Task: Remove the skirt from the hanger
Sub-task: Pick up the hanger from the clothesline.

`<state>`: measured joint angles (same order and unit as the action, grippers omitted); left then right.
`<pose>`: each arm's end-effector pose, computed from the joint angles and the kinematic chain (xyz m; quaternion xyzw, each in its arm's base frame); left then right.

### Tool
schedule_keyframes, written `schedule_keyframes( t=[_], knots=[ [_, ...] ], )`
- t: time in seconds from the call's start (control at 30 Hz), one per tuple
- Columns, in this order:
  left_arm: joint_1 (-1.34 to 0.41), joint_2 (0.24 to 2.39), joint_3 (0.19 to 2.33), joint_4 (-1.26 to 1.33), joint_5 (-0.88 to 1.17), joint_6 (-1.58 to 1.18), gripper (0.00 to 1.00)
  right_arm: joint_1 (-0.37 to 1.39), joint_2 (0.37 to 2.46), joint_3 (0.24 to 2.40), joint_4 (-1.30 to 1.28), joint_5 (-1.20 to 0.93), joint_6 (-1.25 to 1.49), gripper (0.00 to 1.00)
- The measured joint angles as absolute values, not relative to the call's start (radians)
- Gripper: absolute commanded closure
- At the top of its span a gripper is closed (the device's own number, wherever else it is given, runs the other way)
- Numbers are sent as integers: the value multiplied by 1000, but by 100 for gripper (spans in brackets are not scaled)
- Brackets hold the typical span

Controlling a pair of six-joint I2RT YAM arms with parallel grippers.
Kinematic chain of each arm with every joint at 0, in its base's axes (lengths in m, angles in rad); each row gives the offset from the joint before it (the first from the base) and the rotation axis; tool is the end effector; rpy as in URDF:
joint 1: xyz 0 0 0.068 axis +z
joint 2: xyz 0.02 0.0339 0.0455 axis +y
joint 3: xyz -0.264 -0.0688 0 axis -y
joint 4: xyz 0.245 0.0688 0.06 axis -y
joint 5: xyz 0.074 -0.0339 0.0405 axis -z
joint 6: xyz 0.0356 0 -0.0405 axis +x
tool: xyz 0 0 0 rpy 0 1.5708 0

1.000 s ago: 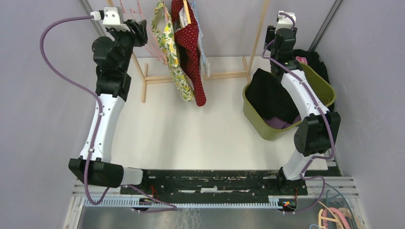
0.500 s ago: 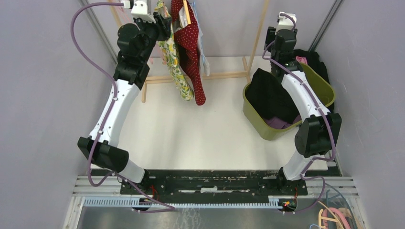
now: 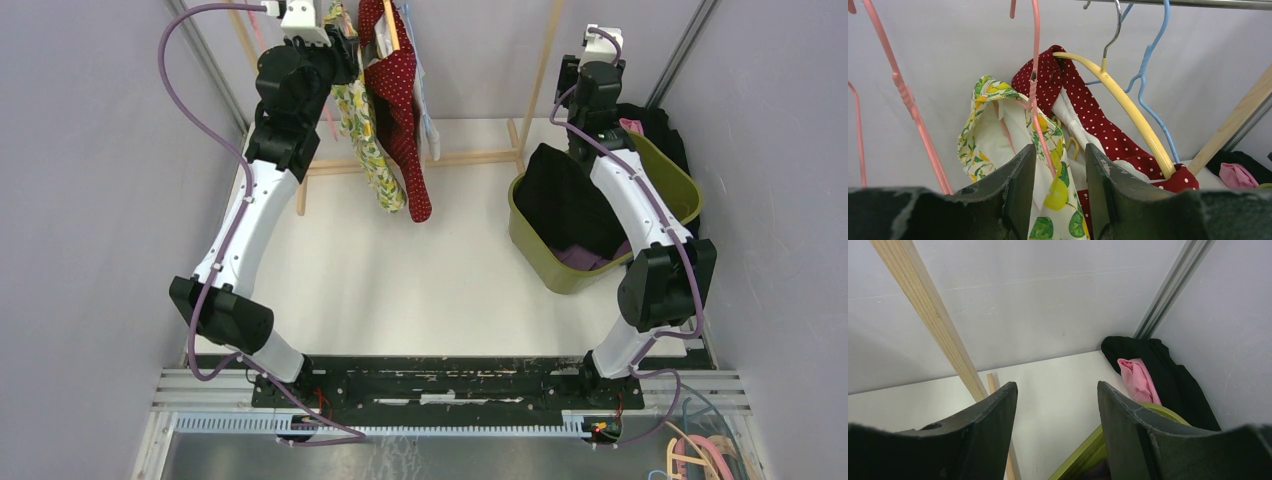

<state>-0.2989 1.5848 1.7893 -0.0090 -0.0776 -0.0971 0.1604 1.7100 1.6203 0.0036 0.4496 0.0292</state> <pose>0.3437 -0.1030 0.5072 0.0341 0.6340 -0.1278 0.7619 0.4089 0.0505 0.4036 0.1033 0.7267 -0.1011 0.6716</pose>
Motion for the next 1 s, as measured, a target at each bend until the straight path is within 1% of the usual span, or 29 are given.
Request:
schedule_keyframes(
  t=[0.23, 0.47, 0.9, 1.0],
  knots=[
    [-299, 1585, 1800, -9, -91, -89, 52, 161, 1710, 1620, 7, 450, 30, 34],
    [-299, 1592, 1801, -14, -150, -46, 51, 160, 1711, 1620, 7, 450, 33, 34],
    [-299, 1665, 1830, -18, -174, -20, 50, 160, 1746, 1620, 15, 468, 36, 34],
    [-299, 1667, 1830, -21, -184, 6, 52, 160, 1752, 1620, 16, 479, 34, 34]
  ],
)
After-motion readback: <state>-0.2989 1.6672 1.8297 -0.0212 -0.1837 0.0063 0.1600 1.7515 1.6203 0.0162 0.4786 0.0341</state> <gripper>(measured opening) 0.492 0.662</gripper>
